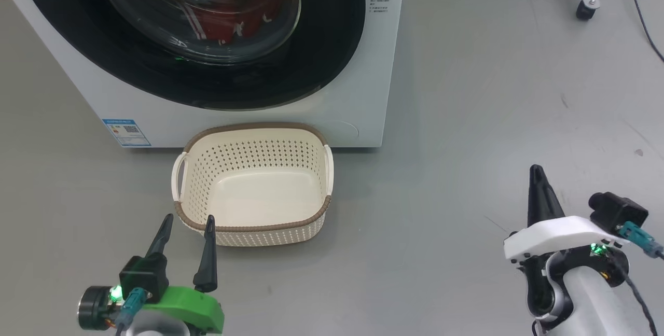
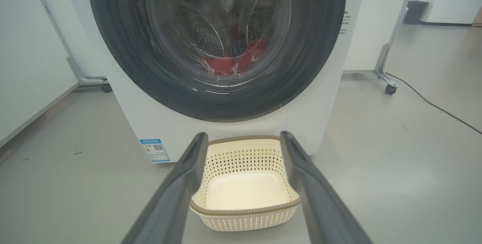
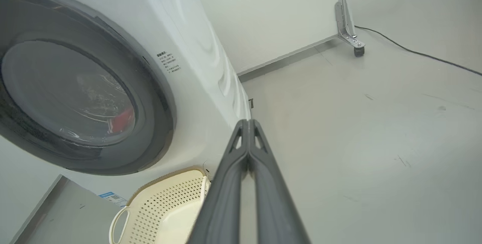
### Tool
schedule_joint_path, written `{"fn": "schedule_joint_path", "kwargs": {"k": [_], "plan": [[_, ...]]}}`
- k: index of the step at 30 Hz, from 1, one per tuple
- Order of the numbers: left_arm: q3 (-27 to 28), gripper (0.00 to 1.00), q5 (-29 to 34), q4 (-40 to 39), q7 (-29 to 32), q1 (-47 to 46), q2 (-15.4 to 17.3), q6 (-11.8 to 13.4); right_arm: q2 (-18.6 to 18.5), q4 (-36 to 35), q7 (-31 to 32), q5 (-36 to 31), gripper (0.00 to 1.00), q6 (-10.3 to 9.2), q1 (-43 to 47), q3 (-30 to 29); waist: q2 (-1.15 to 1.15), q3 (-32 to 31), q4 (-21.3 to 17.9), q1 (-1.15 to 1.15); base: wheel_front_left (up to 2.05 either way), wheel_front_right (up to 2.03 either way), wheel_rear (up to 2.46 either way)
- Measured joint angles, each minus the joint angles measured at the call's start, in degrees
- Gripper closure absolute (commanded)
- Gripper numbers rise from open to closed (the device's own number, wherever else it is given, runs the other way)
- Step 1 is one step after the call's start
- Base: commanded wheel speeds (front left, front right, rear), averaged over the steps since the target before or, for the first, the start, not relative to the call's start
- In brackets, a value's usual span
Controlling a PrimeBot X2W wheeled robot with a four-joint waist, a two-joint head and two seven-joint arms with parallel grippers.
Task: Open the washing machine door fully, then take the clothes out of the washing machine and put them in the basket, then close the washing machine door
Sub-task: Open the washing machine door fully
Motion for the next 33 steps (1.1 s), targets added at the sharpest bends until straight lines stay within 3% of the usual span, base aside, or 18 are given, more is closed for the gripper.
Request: {"fn": "schedule_joint_path", "kwargs": {"k": [9,18,33], "plan": [[-1.67,0.00,-0.98,-0.59,0.00,-2.19,-0.03,0.00,1.53,-0.81,4.99,16.12,1.00,2.42,-4.87,-8.61,0.00,3.25,1.96,0.00,0.00,0.00,0.00],[-4.35,0.00,-2.42,-1.45,0.00,-4.99,-0.12,0.00,1.29,-2.34,12.74,26.17,1.00,2.25,-13.57,-14.01,0.00,7.32,4.67,0.00,0.00,0.00,0.00],[-8.16,0.00,-4.19,-3.76,0.00,-10.42,-0.22,0.41,-1.74,-5.39,26.39,35.66,1.00,-3.34,-31.59,-16.18,0.00,16.10,9.61,0.00,0.00,0.00,0.00]]}}
